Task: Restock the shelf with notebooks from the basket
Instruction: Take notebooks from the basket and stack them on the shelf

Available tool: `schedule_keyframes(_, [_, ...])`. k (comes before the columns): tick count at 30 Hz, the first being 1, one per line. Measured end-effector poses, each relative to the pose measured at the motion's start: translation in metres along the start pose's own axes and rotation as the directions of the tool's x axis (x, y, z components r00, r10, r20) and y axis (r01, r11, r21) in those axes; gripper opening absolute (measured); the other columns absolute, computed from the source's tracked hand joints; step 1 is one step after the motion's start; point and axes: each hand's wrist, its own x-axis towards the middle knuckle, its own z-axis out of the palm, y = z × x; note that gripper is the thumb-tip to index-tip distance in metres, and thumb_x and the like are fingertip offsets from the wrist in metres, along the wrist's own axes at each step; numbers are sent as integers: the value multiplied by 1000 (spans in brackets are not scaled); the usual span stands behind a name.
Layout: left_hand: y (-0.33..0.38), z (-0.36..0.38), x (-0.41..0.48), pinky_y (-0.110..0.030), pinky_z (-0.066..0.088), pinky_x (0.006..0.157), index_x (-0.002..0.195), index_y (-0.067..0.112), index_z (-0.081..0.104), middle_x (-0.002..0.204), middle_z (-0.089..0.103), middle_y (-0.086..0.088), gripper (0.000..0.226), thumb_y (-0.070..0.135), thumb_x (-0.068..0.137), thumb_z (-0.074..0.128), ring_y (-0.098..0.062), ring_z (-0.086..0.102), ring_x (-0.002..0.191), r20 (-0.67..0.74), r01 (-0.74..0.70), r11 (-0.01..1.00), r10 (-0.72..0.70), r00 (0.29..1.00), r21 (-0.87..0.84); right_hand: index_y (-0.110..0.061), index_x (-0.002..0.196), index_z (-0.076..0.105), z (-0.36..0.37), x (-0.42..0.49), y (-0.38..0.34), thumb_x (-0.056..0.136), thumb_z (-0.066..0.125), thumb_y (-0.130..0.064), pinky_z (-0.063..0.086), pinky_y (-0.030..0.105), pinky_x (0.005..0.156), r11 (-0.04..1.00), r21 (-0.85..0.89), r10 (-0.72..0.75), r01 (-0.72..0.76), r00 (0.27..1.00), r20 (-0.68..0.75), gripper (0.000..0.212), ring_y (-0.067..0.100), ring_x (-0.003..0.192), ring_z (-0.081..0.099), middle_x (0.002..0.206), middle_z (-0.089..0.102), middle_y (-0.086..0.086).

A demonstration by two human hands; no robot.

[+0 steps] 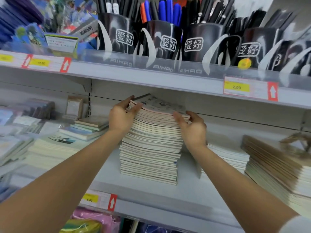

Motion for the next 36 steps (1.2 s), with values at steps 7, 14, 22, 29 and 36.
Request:
schedule_keyframes(7, [8,-47,-16,-35,47,99,129,16,58,125,63,-7,36,27,95,58,-26,59,115,245,68,992,-93,965,108,-16,125,59,-4,-6,-24,88,60,-51,32,39,104,896,-412,-203,168,978,-42,52,29,128,44,132,55,11])
schedule_keyframes(14, [-38,-134,-111,-35,49,62,94,20,56,76,63,1,13,25,97,44,-24,58,68,156,35,866,-129,979,498,-17,89,50,34,-125,-54,77,63,-2,43,34,69,972,104,-223,210,965,140,23,19,76,50,89,52,3])
schedule_keyframes(22, [-123,-263,-285,-36,45,69,92,9,60,86,62,-6,22,23,97,44,-27,57,79,142,281,653,-516,845,703,-16,75,51,129,-316,-52,78,65,-3,37,30,63,996,86,-67,-1,616,785,19,10,62,45,66,48,-4])
schedule_keyframes(29, [-185,-335,-385,-35,51,79,87,21,63,89,65,-4,13,20,90,50,-27,62,89,-47,581,460,-756,653,671,-9,100,50,184,-413,-42,86,68,-20,32,33,64,976,-20,22,215,-6,1000,25,20,68,42,78,47,3])
schedule_keyframes(36, [-266,-369,-491,-35,54,81,86,10,68,91,71,-12,17,14,88,52,-28,66,87,-319,873,180,-882,347,453,-13,104,53,195,-433,-38,90,67,-23,42,29,56,975,-27,64,219,-162,985,23,21,65,54,90,59,7])
